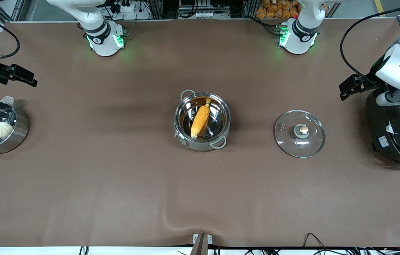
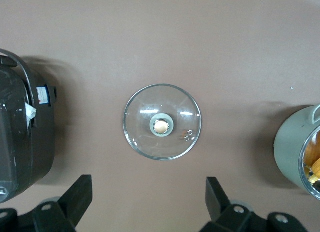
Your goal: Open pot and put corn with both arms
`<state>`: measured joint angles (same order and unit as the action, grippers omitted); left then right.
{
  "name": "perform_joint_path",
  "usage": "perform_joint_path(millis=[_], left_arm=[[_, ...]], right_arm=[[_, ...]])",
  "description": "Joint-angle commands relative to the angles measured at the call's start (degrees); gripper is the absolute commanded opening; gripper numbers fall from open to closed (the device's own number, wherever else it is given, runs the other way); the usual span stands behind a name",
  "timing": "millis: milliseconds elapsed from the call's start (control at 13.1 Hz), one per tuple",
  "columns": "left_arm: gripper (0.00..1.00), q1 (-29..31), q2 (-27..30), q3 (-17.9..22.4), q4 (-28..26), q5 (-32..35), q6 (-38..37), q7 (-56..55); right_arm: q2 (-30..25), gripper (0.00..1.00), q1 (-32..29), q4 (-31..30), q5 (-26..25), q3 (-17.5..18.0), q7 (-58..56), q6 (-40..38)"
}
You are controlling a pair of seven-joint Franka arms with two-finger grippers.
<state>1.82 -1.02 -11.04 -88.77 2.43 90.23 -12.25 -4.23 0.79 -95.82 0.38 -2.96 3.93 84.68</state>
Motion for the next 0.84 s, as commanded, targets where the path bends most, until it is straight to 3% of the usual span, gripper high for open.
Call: perform_joint_path(millis=[0, 764], left_arm=[[1.0, 0.2, -0.2, 0.7, 1.5, -3.5, -1.9, 2.1], [1.0, 1.8, -0.1, 0.8, 2.3, -3.7, -4.2, 2.0]], right_arm=[[-1.1, 1.0, -0.2, -0.9, 0.9, 0.1, 0.9, 0.5], [-1.4, 1.0, 0.0, -0.9, 0.9, 0.2, 1.5, 0.8]])
